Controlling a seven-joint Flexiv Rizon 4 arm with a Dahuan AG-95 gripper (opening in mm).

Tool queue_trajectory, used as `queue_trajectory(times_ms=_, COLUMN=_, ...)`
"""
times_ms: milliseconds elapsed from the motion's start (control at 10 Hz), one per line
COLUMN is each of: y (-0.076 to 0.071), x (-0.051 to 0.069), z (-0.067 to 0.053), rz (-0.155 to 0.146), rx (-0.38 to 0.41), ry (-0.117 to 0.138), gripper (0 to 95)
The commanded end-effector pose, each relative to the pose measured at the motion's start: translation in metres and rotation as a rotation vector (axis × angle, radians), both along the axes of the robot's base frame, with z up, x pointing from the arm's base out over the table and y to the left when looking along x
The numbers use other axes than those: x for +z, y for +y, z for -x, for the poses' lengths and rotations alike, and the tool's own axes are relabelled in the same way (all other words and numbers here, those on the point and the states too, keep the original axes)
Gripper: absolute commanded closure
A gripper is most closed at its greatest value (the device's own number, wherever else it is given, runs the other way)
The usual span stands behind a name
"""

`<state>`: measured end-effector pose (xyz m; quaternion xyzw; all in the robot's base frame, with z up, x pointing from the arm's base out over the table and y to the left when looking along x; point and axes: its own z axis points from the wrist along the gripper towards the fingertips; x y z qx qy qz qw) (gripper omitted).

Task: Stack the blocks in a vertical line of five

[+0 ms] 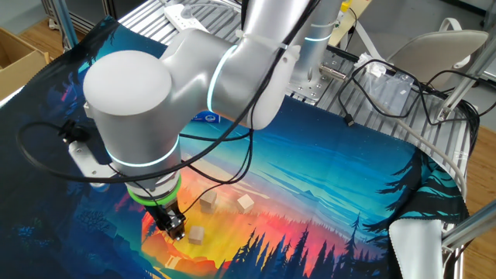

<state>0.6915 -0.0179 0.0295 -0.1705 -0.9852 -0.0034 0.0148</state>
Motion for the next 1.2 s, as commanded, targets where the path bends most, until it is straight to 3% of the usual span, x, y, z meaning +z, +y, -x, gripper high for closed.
queue_trajectory(times_ms=100, y=-0.001, x=-0.001, z=0.003, rz=-0.003, rx=-0.03, ry=0.003, gripper=38.0)
queue_trajectory(times_ms=800, y=-0.003, x=-0.012, z=0.019, rz=-0.036, rx=-0.125, ry=-0.024, gripper=38.0)
queue_trajectory(times_ms=900, y=-0.002, x=-0.012, z=0.019, rz=-0.037, rx=-0.113, ry=-0.026, gripper=57.0)
queue_trajectory(times_ms=1000, y=-0.002, x=-0.012, z=0.019, rz=-0.036, rx=-0.106, ry=-0.028, gripper=57.0)
queue_trajectory(times_ms=1200, y=-0.002, x=-0.012, z=0.019, rz=-0.036, rx=-0.086, ry=-0.037, gripper=95.0)
